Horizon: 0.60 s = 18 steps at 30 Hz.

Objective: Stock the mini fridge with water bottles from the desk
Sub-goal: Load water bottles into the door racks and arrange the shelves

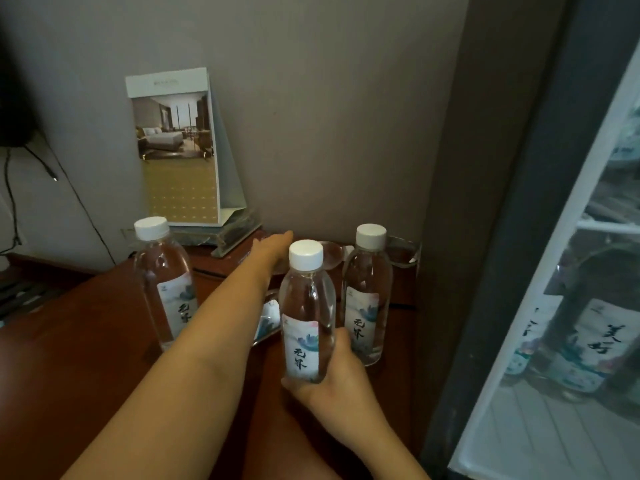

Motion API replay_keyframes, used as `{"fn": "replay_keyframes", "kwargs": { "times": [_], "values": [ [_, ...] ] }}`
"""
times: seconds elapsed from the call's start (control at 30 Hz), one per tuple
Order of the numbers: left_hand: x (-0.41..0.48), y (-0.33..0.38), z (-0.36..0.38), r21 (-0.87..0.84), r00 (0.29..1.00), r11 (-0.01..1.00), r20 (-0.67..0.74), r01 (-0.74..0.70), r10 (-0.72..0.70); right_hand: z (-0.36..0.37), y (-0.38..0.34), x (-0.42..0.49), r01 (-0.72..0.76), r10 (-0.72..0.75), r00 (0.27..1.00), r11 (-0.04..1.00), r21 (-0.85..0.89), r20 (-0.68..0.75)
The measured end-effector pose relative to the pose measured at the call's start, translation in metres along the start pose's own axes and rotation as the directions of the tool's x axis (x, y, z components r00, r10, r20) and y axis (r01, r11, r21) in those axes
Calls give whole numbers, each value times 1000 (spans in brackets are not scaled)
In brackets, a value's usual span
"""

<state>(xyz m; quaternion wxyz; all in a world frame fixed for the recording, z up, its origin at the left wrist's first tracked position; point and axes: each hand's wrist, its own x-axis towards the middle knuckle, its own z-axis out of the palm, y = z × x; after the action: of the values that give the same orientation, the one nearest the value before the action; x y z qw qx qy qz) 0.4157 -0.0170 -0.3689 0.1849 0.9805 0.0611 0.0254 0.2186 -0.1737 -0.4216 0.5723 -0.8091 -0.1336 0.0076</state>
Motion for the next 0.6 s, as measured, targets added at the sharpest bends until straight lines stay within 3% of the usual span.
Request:
{"fn": "replay_keyframes", "kwargs": {
  "times": [0.17,0.3,0.5,0.6],
  "values": [
    [-55,12,-23,5,982,1000,-186,-17,18,0,-2,-1,-1,1,1000,1000,-28,-14],
    [-107,27,-44,12,906,999,-422,-31,34,-1,-9,-5,-14,14,1000,999,-44,-10],
    [-159,27,-55,-323,790,934,-608,-156,-79,0,-20,-24,-106,92,990,987,-125,-110],
    [-188,27,-64,-378,736,891,-673,-250,-80,-2,-38,-50,-46,-23,960,970,-239,-279]
  ]
}}
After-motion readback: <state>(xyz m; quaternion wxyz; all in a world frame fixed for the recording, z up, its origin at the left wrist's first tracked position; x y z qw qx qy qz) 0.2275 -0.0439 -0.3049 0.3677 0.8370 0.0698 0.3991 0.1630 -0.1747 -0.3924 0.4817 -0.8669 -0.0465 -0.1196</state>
